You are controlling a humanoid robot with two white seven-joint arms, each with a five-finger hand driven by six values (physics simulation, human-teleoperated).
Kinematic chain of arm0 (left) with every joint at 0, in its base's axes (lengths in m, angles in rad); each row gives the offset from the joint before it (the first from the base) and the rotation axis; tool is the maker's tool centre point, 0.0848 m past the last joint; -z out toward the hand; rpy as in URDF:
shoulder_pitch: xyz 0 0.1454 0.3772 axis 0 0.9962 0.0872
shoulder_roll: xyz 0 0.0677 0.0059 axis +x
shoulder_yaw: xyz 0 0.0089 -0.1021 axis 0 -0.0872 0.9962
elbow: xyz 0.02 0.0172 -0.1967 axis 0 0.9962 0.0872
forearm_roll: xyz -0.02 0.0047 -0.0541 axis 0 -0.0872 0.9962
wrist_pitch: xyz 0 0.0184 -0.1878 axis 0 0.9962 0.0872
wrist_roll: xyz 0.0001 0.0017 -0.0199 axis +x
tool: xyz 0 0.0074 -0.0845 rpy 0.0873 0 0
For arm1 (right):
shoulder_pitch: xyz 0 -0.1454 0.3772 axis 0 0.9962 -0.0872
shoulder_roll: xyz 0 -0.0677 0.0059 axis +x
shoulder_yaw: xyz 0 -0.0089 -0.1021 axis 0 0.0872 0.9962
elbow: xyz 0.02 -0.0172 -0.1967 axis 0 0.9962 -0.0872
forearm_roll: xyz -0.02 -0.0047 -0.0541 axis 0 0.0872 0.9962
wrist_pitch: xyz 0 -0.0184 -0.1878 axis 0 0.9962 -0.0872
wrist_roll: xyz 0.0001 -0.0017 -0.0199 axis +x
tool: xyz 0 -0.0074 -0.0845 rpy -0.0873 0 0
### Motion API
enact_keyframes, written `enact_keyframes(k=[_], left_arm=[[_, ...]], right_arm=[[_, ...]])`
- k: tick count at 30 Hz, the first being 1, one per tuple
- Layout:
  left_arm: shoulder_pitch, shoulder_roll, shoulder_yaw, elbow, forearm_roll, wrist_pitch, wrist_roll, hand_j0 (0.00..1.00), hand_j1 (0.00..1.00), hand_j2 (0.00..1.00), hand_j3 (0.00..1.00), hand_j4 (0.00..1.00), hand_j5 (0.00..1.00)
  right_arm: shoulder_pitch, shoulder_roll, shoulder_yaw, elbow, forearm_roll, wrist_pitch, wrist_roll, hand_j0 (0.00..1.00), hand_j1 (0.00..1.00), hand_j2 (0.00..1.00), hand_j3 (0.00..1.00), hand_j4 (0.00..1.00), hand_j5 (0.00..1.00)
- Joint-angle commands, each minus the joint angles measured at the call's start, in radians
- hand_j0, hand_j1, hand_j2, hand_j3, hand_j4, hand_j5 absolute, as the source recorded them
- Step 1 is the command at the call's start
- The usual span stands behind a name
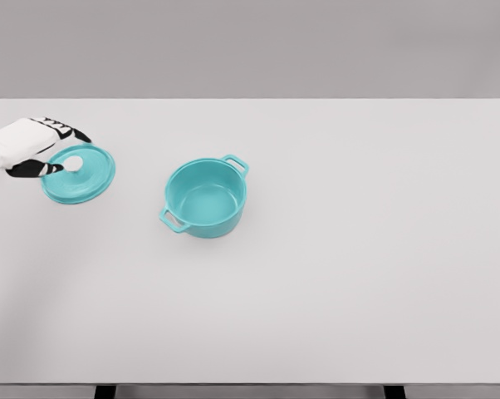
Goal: Cover the pot with left arm
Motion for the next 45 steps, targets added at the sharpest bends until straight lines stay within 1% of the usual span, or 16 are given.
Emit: enact_keyframes(k=[1, 8, 13, 23, 27, 45], left_arm=[[0.000, -0.004, -0.016, 0.045, 0.004, 0.001, 0.001, 0.74, 0.74, 0.74, 0.74, 0.74, 0.74], [-0.002, -0.022, -0.021, 0.080, 0.001, 0.001, 0.001, 0.73, 0.73, 0.73, 0.73, 0.73, 0.73], [-0.018, -0.044, -0.022, 0.117, -0.003, 0.001, 0.001, 0.73, 0.73, 0.73, 0.73, 0.73, 0.73], [-0.029, -0.065, -0.022, 0.132, -0.020, 0.001, 0.001, 0.73, 0.73, 0.73, 0.73, 0.73, 0.73], [-0.038, -0.077, -0.022, 0.163, -0.030, 0.001, 0.001, 0.73, 0.73, 0.73, 0.73, 0.73, 0.73], [-0.052, -0.093, -0.022, 0.180, -0.056, 0.001, 0.001, 0.70, 0.70, 0.70, 0.70, 0.70, 0.70]], right_arm=[[0.000, 0.000, 0.000, -0.001, 0.000, 0.000, 0.000, 1.00, 1.00, 1.00, 1.00, 1.00, 1.00], [0.000, 0.000, 0.000, -0.001, 0.000, 0.000, 0.000, 1.00, 1.00, 1.00, 1.00, 1.00, 1.00], [0.000, 0.000, 0.000, -0.001, 0.000, 0.000, 0.000, 1.00, 1.00, 1.00, 1.00, 1.00, 1.00], [0.000, 0.000, 0.000, -0.001, 0.000, 0.000, 0.000, 1.00, 1.00, 1.00, 1.00, 1.00, 1.00], [0.000, 0.000, 0.000, -0.001, 0.000, 0.000, 0.000, 1.00, 1.00, 1.00, 1.00, 1.00, 1.00], [0.000, 0.000, 0.000, -0.001, 0.000, 0.000, 0.000, 1.00, 1.00, 1.00, 1.00, 1.00, 1.00]])
